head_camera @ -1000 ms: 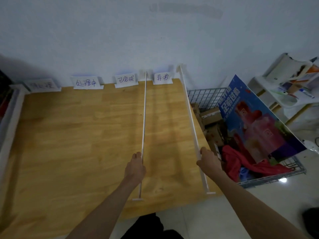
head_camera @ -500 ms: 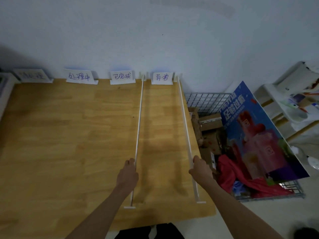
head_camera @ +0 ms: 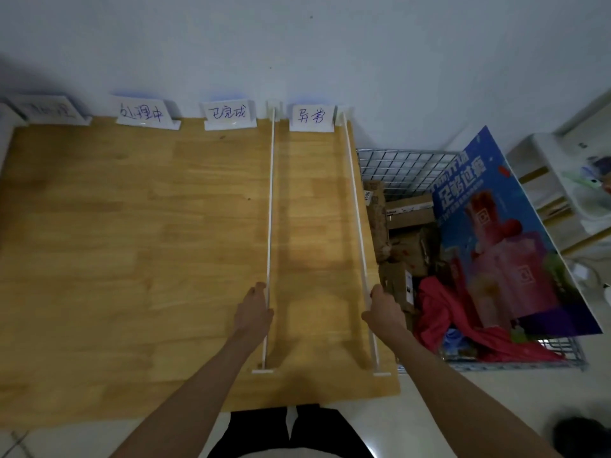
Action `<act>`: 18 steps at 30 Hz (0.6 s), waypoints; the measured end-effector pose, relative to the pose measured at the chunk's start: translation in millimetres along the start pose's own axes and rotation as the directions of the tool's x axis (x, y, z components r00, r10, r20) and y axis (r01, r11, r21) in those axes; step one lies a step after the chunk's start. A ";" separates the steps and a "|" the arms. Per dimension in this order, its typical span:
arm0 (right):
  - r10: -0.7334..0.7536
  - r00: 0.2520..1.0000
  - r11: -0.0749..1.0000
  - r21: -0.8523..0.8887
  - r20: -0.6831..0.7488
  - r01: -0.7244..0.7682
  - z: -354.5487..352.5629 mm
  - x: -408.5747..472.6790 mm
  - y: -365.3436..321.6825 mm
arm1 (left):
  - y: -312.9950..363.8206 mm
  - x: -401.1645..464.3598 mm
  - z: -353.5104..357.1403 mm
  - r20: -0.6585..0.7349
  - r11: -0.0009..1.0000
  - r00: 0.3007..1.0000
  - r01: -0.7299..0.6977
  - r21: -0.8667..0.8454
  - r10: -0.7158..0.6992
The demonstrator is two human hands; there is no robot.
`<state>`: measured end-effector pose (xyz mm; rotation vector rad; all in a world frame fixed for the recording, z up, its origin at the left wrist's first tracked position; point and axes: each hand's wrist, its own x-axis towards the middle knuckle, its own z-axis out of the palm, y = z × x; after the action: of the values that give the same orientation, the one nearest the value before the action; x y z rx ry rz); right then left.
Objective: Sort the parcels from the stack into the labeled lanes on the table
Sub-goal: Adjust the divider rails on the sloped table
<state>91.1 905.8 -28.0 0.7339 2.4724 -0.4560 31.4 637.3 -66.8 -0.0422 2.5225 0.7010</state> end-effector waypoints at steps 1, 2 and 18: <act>0.004 1.000 1.000 0.000 0.006 -0.004 0.8 0.6 1.9 | 1.6 -0.4 2.2 0.002 1.000 1.000 0.002 -0.006 -0.002; 0.007 1.000 1.000 0.000 0.013 -0.007 2.2 1.3 4.0 | 2.6 -0.7 4.2 0.005 1.000 1.000 0.004 -0.013 -0.004; -0.004 1.000 1.000 0.012 0.024 0.004 7.7 6.8 15.3 | 5.9 -3.3 3.9 -0.055 0.998 0.998 0.043 0.034 -0.041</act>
<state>98.0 917.3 -40.6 0.7246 2.4515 -0.4788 35.1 644.0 -65.2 -0.1031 2.5773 0.6467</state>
